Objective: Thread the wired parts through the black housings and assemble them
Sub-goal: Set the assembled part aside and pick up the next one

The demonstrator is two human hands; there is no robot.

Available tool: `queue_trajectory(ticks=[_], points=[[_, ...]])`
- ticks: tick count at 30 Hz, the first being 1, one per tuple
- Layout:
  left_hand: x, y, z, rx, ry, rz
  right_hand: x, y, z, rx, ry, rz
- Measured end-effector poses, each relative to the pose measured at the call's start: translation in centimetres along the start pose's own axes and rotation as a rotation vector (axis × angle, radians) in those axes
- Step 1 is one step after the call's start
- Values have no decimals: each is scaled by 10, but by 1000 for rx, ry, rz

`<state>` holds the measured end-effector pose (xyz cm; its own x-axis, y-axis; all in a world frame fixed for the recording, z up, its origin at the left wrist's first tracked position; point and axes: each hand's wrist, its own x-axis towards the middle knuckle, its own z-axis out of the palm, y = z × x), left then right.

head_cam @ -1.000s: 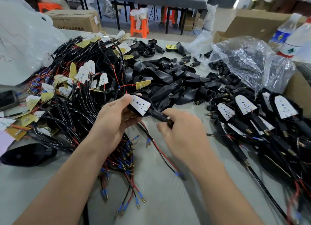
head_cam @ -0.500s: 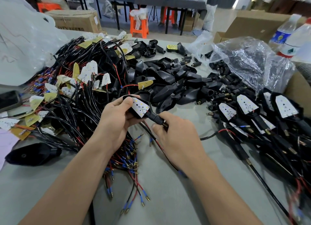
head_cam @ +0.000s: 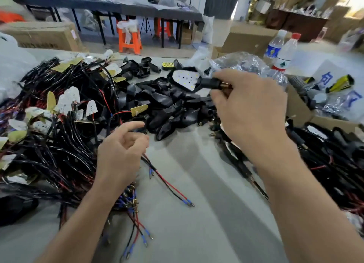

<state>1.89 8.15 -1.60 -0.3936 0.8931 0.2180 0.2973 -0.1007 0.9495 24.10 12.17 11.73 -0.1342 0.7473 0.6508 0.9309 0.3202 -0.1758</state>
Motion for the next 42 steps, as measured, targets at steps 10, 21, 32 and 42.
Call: queue_trajectory(ticks=[10,21,32,42], points=[[-21,-4,26,545,-139,226,-43,93,18,-206,-27,357],[-25,-2,30,606,-185,294,-99,84,65,-77,6,299],[-23,-14,32,688,-195,314,-91,-23,134,418,-475,86],[-11,-18,21,338,-164,24,-61,-27,174,395,-231,23]])
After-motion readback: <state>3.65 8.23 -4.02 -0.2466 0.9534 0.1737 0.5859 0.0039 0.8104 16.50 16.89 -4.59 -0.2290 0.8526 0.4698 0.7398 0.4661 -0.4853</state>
